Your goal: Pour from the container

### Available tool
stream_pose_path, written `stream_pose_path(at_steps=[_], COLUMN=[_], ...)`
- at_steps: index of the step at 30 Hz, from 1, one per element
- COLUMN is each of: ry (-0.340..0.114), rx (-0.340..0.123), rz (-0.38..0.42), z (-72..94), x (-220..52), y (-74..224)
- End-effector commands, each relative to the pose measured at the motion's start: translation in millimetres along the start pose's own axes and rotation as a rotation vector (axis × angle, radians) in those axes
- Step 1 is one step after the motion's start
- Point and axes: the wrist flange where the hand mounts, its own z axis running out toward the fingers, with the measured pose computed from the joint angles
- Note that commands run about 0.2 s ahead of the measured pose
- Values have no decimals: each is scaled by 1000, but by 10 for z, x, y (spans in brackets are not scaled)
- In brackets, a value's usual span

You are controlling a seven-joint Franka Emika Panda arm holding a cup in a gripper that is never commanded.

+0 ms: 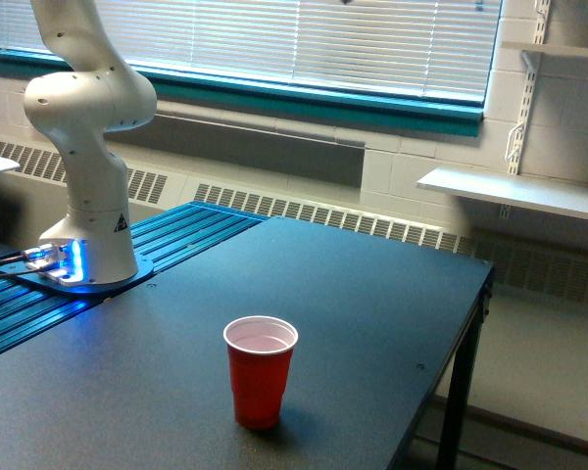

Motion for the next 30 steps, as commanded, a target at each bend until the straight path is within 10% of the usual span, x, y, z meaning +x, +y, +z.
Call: stream_pose_path(at_steps=[1,30], ry=[16,-22], rx=[-20,-214], rz=[59,82], z=[79,675], x=[39,-469], y=[143,1137])
